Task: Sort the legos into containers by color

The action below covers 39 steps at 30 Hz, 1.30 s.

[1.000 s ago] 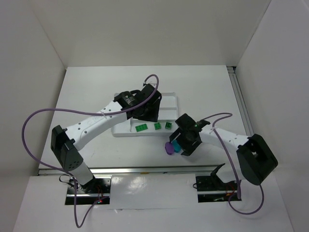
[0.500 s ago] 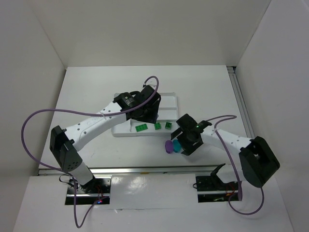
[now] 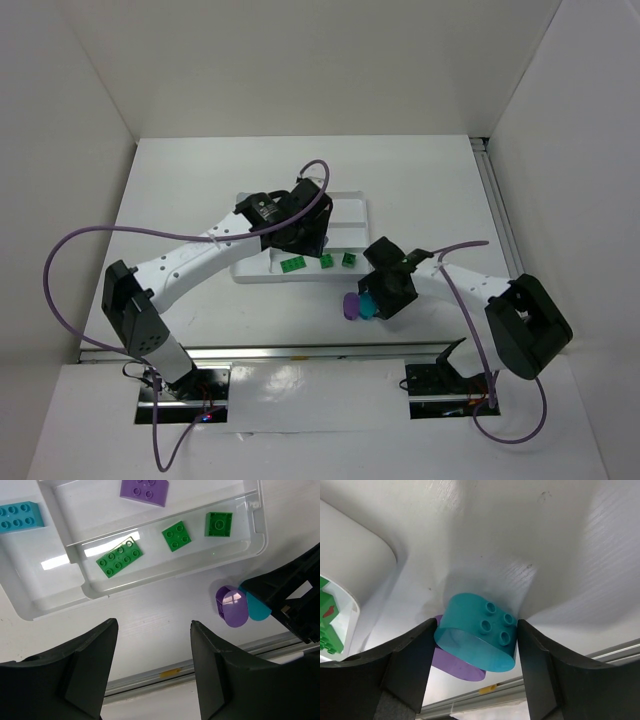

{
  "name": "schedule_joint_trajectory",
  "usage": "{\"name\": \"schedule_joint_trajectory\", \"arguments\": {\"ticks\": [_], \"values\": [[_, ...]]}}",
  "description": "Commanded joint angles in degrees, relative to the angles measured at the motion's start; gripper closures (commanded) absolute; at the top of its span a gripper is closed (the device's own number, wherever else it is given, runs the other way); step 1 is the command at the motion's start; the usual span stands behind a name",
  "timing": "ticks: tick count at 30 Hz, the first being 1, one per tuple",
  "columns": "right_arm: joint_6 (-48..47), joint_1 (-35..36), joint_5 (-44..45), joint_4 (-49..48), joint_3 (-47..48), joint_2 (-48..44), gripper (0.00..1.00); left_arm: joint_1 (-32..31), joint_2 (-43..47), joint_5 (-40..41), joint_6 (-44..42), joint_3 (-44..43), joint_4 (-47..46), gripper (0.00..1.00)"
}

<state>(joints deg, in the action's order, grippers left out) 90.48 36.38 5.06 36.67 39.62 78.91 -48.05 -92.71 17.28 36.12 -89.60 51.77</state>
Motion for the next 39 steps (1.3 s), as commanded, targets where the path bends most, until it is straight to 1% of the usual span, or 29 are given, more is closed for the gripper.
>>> {"name": "schedule_joint_trajectory", "arguments": {"ticks": [1,5,7,8,9,10,12,13,14,15,16,17,18,19,23,25,28,29,30,32,34,36,37,38,39], "values": [[1.1,-0.2,0.3,1.0,0.7,-0.7,0.32,0.0,2.3,0.2,-1.0,0.6,-0.9,0.30],[0.3,-0.2,0.3,1.0,0.7,-2.1,0.33,0.0,2.3,0.7,-1.0,0.6,-0.9,0.30],[-0.2,-0.2,1.6,2.8,1.3,-2.9,0.39,0.0,2.3,0.2,-1.0,1.2,-1.4,0.30],[-1.2,-0.2,3.0,2.8,1.9,-3.4,0.40,0.0,2.3,-0.6,-1.0,1.2,-1.4,0.30],[-1.8,-0.2,3.7,3.5,2.0,-4.6,0.40,0.0,2.3,-2.2,-1.7,1.8,-1.4,0.30],[-3.6,-0.2,4.4,3.5,2.0,-5.3,0.40,0.6,1.7,-8.2,-2.7,1.8,-2.1,0.29],[-5.1,-0.2,5.4,2.2,2.0,-7.6,0.40,1.3,1.7,-16.1,-3.6,5.6,-5.3,0.28],[-9.1,-0.2,5.4,0.4,0.7,-8.3,0.36,1.3,2.4,-22.3,-4.2,7.4,-7.0,0.28],[-9.8,-0.2,5.4,0.4,0.6,-8.3,0.34,1.3,2.4,-24.8,-4.2,9.1,-8.4,0.28],[-10.6,-0.2,5.4,-0.4,0.6,-9.0,0.28,1.3,2.4,-26.8,-4.2,11.5,-9.5,0.26],[-15.5,-0.2,5.4,-1.9,0.0,-9.0,0.20,1.3,2.4,-30.3,-4.2,12.5,-11.1,0.26],[-17.0,-0.8,4.4,-1.9,0.0,-9.0,0.14,1.3,2.4,-31.7,-4.2,13.3,-11.9,0.26],[-18.6,-0.8,4.4,-1.9,0.0,-9.0,0.11,1.3,2.4,-32.9,-4.2,14.0,-12.6,0.26],[-22.8,-0.8,3.7,-1.9,0.9,-8.5,0.08,1.3,2.4,-34.1,-4.2,15.3,-13.4,0.26],[-24.6,-1.4,3.6,2.1,3.4,-6.2,0.08,1.3,1.9,-36.1,-4.2,15.9,-14.6,0.26],[-24.6,-1.4,3.6,3.6,4.2,-5.6,0.14,1.3,1.2,-37.7,-4.8,15.9,-15.2,0.30],[-29.6,0.3,7.3,4.6,4.2,-8.8,0.16,0.8,1.2,-37.7,-6.8,15.3,-15.9,0.32],[-31.3,0.3,7.9,4.6,4.2,-9.8,0.16,0.8,0.7,-36.2,-6.8,15.3,-15.4,0.32],[-32.0,0.3,8.6,4.6,3.6,-10.8,0.17,0.8,0.7,-36.2,-6.8,15.3,-15.4,0.32],[-33.7,-1.3,6.2,1.0,3.1,-12.2,0.19,1.3,0.7,-36.2,-6.8,15.3,-15.4,0.32],[-32.3,-4.5,-0.1,-0.9,2.0,-12.2,0.19,1.3,0.2,-35.7,-6.8,15.3,-15.4,0.32],[-23.5,-5.2,-3.0,-0.9,1.1,-11.4,0.18,1.3,0.2,-35.0,-6.2,14.6,-15.4,0.32],[-19.5,-5.2,-3.0,0.8,1.1,-10.9,0.18,1.3,0.2,-34.5,-5.7,14.6,-15.4,0.32],[-16.2,-5.2,-3.6,2.1,1.1,-10.9,0.15,1.3,0.7,-34.5,-5.7,14.1,-15.4,0.32],[-10.8,-5.2,-3.7,2.9,0.5,-10.9,0.13,1.3,0.7,-32.9,-5.7,14.1,-14.8,0.32]]}}
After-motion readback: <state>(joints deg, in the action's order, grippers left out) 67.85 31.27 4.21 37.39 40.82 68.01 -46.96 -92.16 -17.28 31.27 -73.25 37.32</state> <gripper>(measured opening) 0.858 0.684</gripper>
